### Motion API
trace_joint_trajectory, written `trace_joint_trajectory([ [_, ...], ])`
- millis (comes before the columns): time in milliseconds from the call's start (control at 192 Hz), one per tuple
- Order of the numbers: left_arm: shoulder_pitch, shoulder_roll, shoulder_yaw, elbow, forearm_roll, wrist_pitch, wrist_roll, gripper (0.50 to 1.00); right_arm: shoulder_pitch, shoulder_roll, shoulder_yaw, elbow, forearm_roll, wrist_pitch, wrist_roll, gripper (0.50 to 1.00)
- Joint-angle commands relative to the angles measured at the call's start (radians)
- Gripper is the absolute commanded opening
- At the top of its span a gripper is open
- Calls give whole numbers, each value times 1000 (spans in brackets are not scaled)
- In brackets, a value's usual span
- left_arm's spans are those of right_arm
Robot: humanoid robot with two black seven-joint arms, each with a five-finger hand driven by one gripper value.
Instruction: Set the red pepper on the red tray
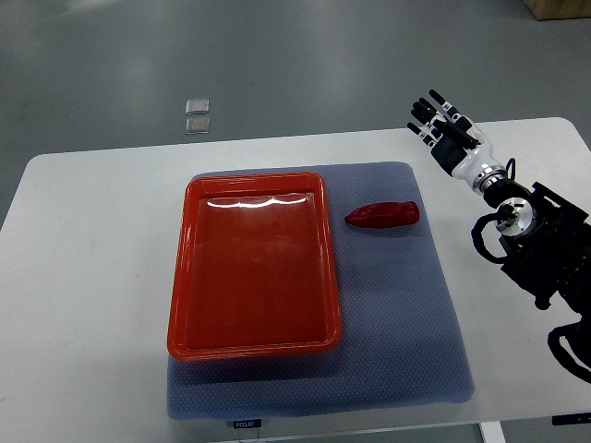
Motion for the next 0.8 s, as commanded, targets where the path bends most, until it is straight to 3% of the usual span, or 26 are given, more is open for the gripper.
trace_joint_trajectory([
  [0,0,0,2,0,0,1,0,1000,0,0,-1,0,0,0,0,930],
  [621,0,0,6,14,-1,1,-2,1000,11,0,-14,1,-16,4,-12,930],
  [793,0,0,6,14,-1,1,-2,1000,37,0,-78,1,-160,8,-12,930],
])
